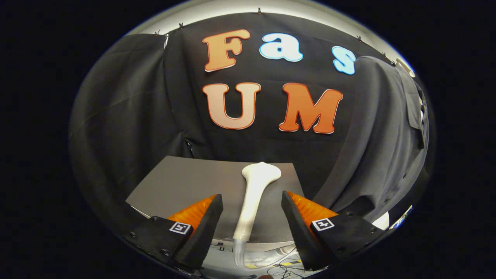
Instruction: Iron the clothes twice with a garment steamer, once on the left side and once on the right side.
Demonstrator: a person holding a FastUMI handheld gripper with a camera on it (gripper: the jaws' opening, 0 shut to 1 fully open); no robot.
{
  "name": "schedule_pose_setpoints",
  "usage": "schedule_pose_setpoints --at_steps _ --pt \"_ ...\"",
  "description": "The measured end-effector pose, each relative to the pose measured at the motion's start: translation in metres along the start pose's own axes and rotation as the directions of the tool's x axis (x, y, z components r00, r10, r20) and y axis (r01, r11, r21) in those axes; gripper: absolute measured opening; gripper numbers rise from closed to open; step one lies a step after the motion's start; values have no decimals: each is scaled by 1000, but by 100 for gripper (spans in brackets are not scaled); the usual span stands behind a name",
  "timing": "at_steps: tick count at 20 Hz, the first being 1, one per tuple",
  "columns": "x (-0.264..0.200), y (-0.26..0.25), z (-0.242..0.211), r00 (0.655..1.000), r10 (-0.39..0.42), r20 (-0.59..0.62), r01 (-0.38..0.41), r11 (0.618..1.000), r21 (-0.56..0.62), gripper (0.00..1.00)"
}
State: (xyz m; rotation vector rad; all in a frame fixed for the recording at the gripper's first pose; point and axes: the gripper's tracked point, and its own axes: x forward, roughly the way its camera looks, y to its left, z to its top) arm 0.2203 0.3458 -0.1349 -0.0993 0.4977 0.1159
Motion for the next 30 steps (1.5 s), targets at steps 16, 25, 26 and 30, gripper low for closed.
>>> schedule_pose_setpoints --at_steps 16,25,26,30 --pt "63 -26 -23 987 -41 -156 61 990 124 99" --pt "105 -21 -32 961 -75 -267 104 990 98 99" --pt "108 -21 -34 958 -79 -276 106 991 85 99" --pt "122 -18 -46 942 -78 -326 116 988 97 100"
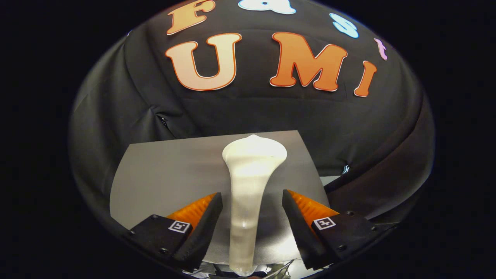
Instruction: Iron the clothes twice with a garment steamer, once on the left side and once on the right side.
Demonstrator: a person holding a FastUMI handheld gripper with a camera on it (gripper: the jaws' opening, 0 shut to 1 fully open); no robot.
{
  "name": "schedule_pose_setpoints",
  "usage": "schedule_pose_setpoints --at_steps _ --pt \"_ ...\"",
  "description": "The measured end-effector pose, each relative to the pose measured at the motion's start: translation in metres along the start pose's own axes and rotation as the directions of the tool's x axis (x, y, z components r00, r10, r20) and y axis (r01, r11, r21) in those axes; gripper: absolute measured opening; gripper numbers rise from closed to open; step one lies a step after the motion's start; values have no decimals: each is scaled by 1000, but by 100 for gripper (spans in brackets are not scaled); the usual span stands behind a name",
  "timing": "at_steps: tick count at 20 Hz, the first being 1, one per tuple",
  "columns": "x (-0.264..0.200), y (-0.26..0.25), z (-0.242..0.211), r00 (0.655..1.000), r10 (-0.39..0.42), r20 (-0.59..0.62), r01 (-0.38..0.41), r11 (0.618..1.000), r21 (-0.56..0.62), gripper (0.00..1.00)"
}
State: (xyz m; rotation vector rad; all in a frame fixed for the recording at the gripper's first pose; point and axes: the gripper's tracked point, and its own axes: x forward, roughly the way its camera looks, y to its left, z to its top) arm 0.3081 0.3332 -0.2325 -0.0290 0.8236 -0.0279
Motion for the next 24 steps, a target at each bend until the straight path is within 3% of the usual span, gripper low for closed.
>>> schedule_pose_setpoints --at_steps 3,9,12,24 --pt "9 0 -1 1000 -7 -15 8 1000 11 97" --pt "18 2 -7 999 -3 -45 5 999 32 76" --pt "20 4 -9 999 4 -52 -2 999 44 59" --pt "19 4 -10 999 24 -35 -20 995 102 52"
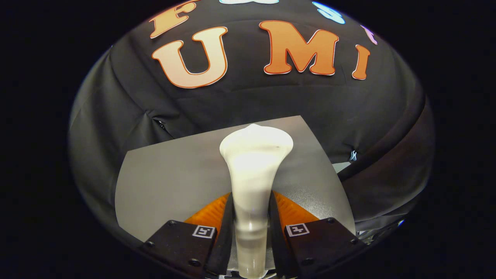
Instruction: Iron the clothes twice with a garment steamer, once on the left side and once on the right side.
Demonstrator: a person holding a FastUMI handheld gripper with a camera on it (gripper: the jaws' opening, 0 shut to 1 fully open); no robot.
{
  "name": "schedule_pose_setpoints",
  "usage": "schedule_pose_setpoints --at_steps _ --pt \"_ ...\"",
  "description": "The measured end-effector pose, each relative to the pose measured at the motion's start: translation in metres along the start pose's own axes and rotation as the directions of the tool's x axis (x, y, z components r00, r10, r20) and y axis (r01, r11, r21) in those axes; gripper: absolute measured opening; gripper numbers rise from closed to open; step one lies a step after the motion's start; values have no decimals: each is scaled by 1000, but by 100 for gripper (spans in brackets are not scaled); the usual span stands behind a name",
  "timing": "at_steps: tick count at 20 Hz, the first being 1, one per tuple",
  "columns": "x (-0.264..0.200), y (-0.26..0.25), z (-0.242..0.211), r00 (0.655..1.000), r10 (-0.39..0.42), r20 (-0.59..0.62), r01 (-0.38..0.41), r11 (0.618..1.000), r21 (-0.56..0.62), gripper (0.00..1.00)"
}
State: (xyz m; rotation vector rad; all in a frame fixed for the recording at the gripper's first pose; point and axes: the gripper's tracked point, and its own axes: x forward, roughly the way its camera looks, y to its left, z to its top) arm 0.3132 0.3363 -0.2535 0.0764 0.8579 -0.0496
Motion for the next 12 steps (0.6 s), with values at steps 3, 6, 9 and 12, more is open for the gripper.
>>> schedule_pose_setpoints --at_steps 3,6,9,12 --pt "0 0 1 1000 -2 2 2 1000 -4 49" --pt "0 0 0 1000 -6 9 6 1000 -6 49" --pt "0 1 1 1000 -9 16 9 1000 -15 49" --pt "-1 1 1 1000 -4 27 4 1000 -10 45"
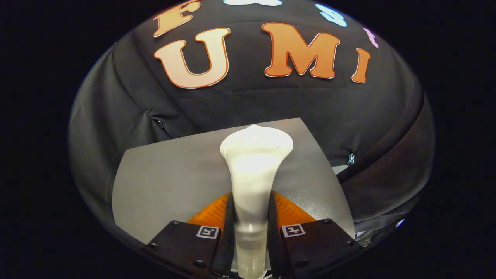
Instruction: Iron the clothes twice with a garment steamer, once on the left side and once on the right side.
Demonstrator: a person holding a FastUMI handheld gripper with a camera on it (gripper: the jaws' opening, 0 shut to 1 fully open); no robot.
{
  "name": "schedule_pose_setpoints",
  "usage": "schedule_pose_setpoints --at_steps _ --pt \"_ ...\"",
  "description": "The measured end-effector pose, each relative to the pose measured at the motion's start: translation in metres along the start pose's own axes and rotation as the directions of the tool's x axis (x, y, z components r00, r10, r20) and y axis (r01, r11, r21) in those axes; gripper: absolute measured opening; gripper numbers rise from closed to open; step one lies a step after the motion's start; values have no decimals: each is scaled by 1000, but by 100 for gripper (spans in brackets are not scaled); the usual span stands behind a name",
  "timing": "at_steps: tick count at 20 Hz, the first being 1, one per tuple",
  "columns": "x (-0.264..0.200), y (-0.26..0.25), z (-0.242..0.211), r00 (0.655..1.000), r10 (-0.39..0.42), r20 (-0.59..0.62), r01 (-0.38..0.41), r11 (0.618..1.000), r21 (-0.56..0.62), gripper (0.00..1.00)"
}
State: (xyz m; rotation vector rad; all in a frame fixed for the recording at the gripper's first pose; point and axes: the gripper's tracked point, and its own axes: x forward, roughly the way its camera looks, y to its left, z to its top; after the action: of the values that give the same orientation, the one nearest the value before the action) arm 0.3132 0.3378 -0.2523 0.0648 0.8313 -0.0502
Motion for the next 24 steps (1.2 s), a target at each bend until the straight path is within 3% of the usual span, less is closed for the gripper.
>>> schedule_pose_setpoints --at_steps 6,11,17,24 --pt "-38 3 15 988 29 152 -30 1000 4 41" --pt "-107 10 20 942 100 319 -91 995 -42 40" --pt "-190 -3 0 892 186 413 -159 982 -98 40" --pt "-274 -72 10 837 153 525 -110 988 -111 40"
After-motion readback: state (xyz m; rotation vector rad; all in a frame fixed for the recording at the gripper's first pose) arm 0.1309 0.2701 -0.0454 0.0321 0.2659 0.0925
